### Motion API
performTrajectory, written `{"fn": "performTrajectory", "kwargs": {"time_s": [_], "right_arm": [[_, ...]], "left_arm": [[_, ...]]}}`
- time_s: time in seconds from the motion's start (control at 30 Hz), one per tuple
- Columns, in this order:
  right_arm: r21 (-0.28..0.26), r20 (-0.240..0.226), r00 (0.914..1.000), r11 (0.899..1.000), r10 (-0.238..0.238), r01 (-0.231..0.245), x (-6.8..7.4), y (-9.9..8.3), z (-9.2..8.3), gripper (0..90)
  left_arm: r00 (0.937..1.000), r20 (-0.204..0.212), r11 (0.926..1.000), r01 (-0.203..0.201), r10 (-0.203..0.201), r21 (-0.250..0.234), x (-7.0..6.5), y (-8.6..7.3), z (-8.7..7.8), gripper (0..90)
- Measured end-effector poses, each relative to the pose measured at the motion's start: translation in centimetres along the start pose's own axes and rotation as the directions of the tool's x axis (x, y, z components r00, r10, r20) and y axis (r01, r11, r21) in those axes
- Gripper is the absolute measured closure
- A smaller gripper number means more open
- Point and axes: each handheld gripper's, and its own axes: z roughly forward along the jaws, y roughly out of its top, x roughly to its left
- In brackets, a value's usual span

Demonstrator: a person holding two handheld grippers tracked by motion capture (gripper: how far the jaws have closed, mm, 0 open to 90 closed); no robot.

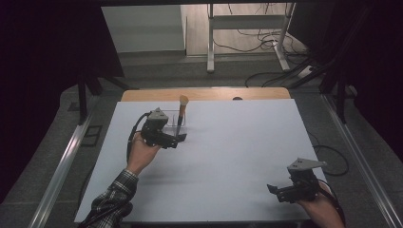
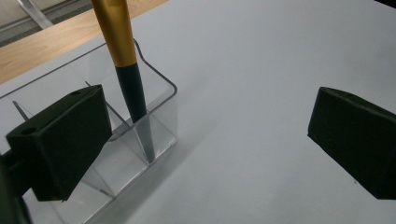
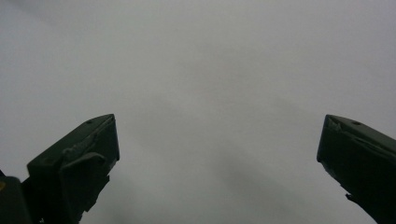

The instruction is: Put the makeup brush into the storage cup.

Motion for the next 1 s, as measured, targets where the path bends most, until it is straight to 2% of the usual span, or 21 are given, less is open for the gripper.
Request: {"fn": "performTrajectory", "kwargs": {"time_s": [0.13,0.27,0.37,0.47,0.7,1.0], "right_arm": [[-0.013,-0.002,1.0,1.0,0.007,-0.007,0.0,0.0,0.0,0.0],[0.0,0.001,0.9999,1.0,-0.017,0.017,0.0,0.0,0.0,0.0],[0.001,-0.004,0.9998,1.0,-0.021,0.021,0.0,0.0,0.0,0.0],[0.002,-0.01,0.9997,1.0,-0.023,0.023,-0.1,0.0,0.0,0.0],[0.009,-0.013,0.9993,0.999,-0.036,0.036,0.0,0.1,0.0,0.0],[0.009,-0.013,0.9995,1.0,-0.029,0.029,0.0,0.1,-0.1,0.0]], "left_arm": [[1.0,0.005,1.0,0.008,-0.008,-0.002,-0.1,-0.4,-0.2,0.0],[0.9998,0.018,1.0,0.004,-0.004,-0.008,-0.3,-0.7,-0.5,0.0],[0.9986,0.051,0.9996,-0.013,0.014,-0.027,-0.6,-1.0,-0.8,0.0],[0.9979,0.063,0.9994,-0.016,0.017,-0.03,-0.8,-1.2,-1.0,0.2],[0.9959,0.09,0.9991,0.004,0.0,-0.042,-0.8,-1.8,-1.7,0.7],[0.996,0.089,0.9994,0.012,-0.009,-0.032,-1.0,-2.5,-2.2,0.6]]}}
